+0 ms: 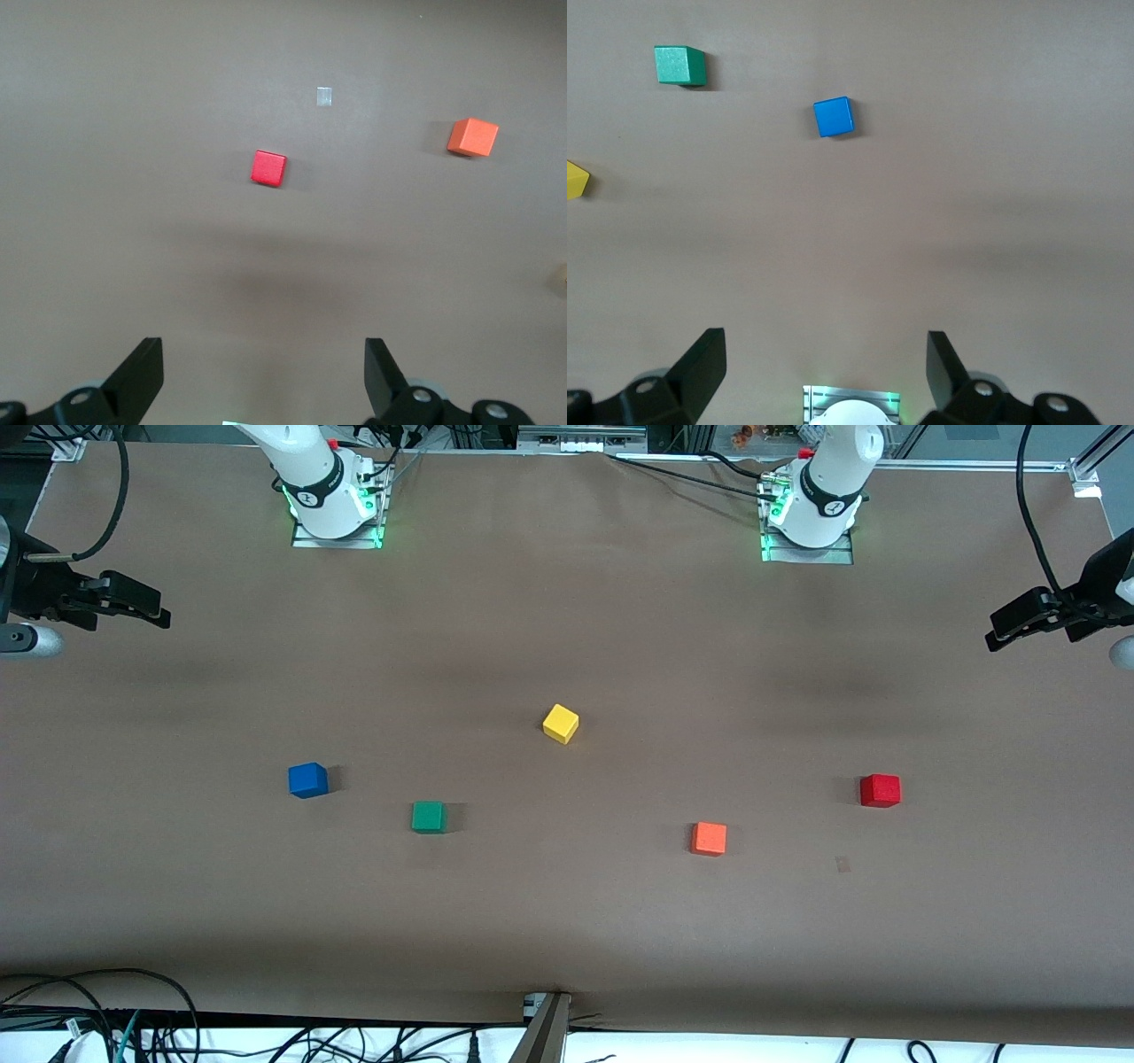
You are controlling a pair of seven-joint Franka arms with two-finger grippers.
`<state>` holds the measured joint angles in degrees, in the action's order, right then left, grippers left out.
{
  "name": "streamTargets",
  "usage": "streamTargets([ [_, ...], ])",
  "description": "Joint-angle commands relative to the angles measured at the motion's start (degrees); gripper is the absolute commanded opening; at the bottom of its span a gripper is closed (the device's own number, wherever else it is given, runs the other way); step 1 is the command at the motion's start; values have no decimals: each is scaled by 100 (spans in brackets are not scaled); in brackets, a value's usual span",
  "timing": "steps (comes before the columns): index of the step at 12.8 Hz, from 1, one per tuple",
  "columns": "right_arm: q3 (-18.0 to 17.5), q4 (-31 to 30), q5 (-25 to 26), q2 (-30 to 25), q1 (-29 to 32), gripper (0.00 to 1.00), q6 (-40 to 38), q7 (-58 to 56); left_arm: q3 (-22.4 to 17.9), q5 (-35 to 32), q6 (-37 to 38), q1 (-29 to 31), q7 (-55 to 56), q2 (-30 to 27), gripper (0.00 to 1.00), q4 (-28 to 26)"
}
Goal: Pass red block to right arm, stack on blue
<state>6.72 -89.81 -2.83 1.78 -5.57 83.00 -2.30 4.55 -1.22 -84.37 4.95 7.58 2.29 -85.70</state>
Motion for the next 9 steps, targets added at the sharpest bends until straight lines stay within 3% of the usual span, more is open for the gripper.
streamTargets([
  [1,-13,113,10,41,3,100,-29,28,-33,104,9,-20,-107,122,100,27],
  [9,-13,113,10,41,3,100,-21,19,-24,104,-18,-38,-107,140,100,45],
])
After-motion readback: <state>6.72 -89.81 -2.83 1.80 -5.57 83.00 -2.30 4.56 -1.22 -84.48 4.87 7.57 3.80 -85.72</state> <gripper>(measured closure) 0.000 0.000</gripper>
